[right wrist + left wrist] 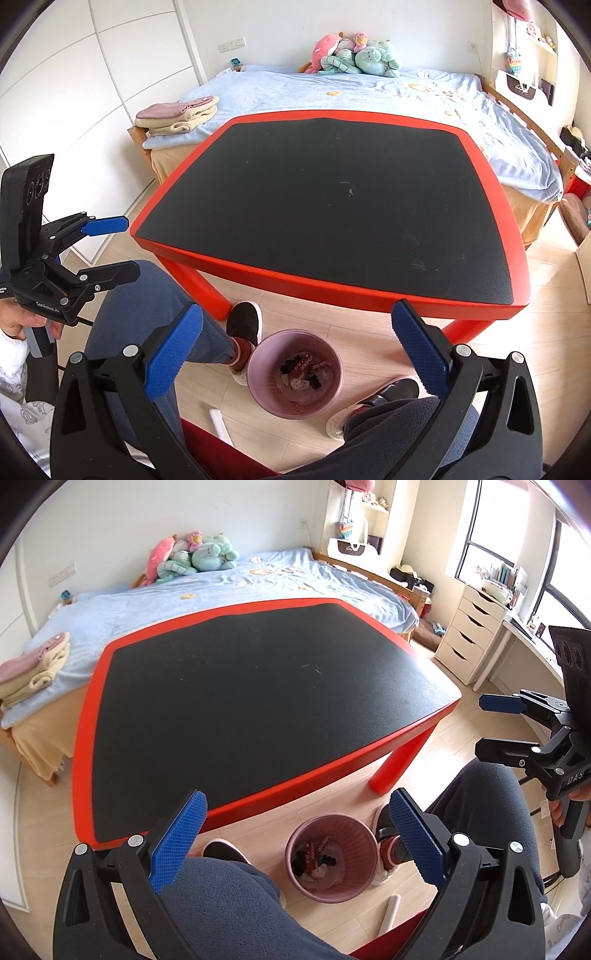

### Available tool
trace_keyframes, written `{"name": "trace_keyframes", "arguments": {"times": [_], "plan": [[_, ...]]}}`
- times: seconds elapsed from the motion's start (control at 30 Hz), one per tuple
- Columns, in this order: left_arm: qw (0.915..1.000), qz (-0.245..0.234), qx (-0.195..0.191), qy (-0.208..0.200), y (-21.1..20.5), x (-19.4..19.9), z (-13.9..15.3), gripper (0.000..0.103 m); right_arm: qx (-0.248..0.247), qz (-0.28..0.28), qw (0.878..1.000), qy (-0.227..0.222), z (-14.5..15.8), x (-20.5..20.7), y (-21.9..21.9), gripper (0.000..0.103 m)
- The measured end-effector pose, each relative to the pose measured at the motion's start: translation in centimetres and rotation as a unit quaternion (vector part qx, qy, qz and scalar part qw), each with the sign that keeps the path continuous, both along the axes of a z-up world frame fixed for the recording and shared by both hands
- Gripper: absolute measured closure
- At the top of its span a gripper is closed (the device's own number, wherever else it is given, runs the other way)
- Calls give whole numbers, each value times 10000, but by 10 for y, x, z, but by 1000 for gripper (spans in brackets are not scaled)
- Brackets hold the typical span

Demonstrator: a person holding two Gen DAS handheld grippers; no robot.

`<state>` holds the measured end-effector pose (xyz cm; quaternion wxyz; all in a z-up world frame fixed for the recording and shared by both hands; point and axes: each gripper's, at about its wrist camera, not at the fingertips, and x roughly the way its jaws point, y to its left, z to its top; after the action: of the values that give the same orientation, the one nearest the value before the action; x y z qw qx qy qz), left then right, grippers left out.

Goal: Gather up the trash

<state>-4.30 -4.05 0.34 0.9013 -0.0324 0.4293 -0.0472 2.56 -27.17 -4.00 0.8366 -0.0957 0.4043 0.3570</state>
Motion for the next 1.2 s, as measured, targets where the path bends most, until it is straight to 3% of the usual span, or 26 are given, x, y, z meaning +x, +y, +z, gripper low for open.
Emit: {"name": "trace_keyframes", "arguments": {"times": [0.3, 0.53, 0.83, 0.97, 1.2], "plan": [[9992, 275, 97, -282, 21, 32, 21, 8, 159, -58, 9995, -266, 27, 40, 23, 3], [9986, 476, -54, -219, 37, 54, 21, 7, 54, -63, 9990, -436, 34, 62, 36, 3], [9986, 456, -276, 21, 42, 66, 13, 6, 65, -5, 9990, -435, 34, 72, 40, 3], [9978, 654, 3, -103, 42, 66, 15, 6, 72, -2, 9989, -458, 35, 72, 41, 3], [9979, 621, -20, -167, 40, 66, 18, 6, 57, 8, 9991, -426, 33, 75, 40, 3]]}}
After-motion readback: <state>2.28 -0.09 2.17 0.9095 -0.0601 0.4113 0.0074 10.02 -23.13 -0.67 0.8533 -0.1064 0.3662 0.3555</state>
